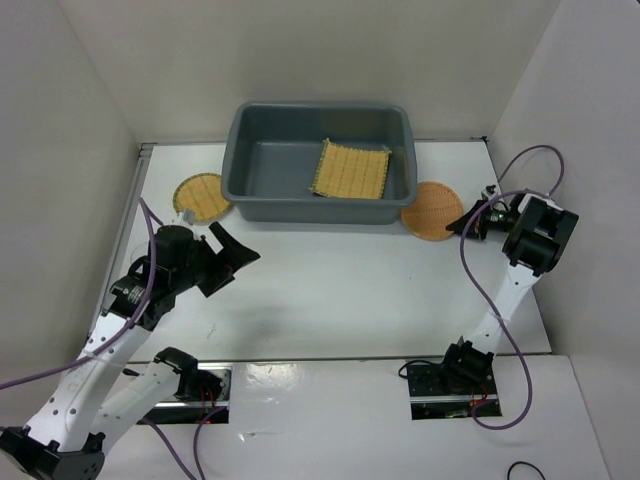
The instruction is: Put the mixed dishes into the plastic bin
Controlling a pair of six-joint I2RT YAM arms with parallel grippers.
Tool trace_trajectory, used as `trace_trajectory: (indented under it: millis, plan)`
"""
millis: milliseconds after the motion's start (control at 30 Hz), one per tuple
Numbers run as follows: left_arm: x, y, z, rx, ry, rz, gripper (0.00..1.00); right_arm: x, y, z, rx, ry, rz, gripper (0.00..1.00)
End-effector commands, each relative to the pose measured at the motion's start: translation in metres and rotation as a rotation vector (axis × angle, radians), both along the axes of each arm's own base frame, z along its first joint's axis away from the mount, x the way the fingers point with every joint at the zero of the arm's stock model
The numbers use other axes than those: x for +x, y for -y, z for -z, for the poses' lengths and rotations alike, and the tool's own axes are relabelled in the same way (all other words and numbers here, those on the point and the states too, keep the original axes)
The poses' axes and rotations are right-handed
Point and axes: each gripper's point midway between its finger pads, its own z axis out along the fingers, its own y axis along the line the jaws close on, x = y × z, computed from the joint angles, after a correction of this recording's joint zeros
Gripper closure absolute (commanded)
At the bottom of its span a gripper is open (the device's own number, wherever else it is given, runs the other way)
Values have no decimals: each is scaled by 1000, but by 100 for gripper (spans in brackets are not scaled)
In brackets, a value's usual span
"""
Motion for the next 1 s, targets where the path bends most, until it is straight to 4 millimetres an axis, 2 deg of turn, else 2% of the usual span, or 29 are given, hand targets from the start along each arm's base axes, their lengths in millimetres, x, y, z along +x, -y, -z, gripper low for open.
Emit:
trace_trajectory:
  millis: [0, 67, 100, 167, 200, 233, 267, 333, 367, 433, 500, 533, 567, 633, 667, 700, 733, 767, 800, 833, 867, 900, 933, 967]
  plan:
    - [-1, 1, -2, -25, 4, -12, 0, -13, 29, -8, -88, 21, 28, 100]
    - [-1, 1, -2, -25, 4, -12, 0, -14, 40, -21, -156, 37, 37, 100]
    - [-1, 1, -2, -25, 4, -12, 0, -16, 41, -39, -194, 60, 38, 100]
    - [2, 2, -5, -32, 21, -12, 0, -17, 49, -61, -263, 115, 30, 100]
    - [4, 3, -4, -22, 23, -5, 0, -13, 51, -95, -307, 195, 37, 100]
    - [5, 3, -1, -17, 11, -5, 0, -9, 53, -111, -337, 237, 51, 100]
    - [8, 4, 2, -6, 6, 1, 0, -2, 57, -135, -364, 277, 83, 100]
    - [11, 6, 5, 8, 6, 22, 0, 9, 65, -196, -472, 427, 124, 100]
    - [14, 8, 7, 10, 1, 22, 0, 11, 66, -215, -486, 457, 146, 100]
    - [17, 10, 10, 24, 3, 48, 0, 21, 56, -266, -553, 575, 142, 100]
    - [21, 11, 8, 34, 14, 57, 0, 26, 44, -292, -563, 624, 130, 100]
    - [22, 11, 12, 47, 4, 64, 0, 29, 34, -315, -557, 672, 108, 100]
    - [26, 11, -3, 56, 49, 69, 0, 34, 14, -325, -539, 700, 63, 100]
    - [33, 8, -15, 79, 89, 64, 0, 42, -10, -349, -514, 760, 20, 100]
    - [36, 3, -23, 101, 115, 45, 0, 51, -36, -354, -527, 798, -22, 100]
    - [37, -1, -21, 111, 106, 28, 0, 52, -55, -375, -549, 863, -46, 100]
    - [39, -3, -25, 121, 122, 24, 0, 62, -71, -371, -532, 875, -84, 100]
    - [37, -3, -23, 125, 113, 25, 0, 68, -107, -368, -521, 890, -152, 100]
    - [36, -4, -18, 129, 102, 26, 0, 72, -123, -374, -519, 909, -167, 100]
    - [36, -1, -17, 120, 101, 37, 0, 87, -136, -356, -503, 882, -188, 100]
    - [34, 0, -13, 118, 91, 45, 0, 92, -152, -352, -485, 886, -212, 100]
    - [33, 2, -13, 111, 90, 55, 0, 95, -177, -343, -472, 880, -248, 100]
    - [33, 2, -13, 111, 90, 55, 0, 104, -188, -324, -472, 849, -268, 100]
    - [35, 0, -13, 105, 86, 41, 0, 108, -208, -313, -482, 849, -301, 100]
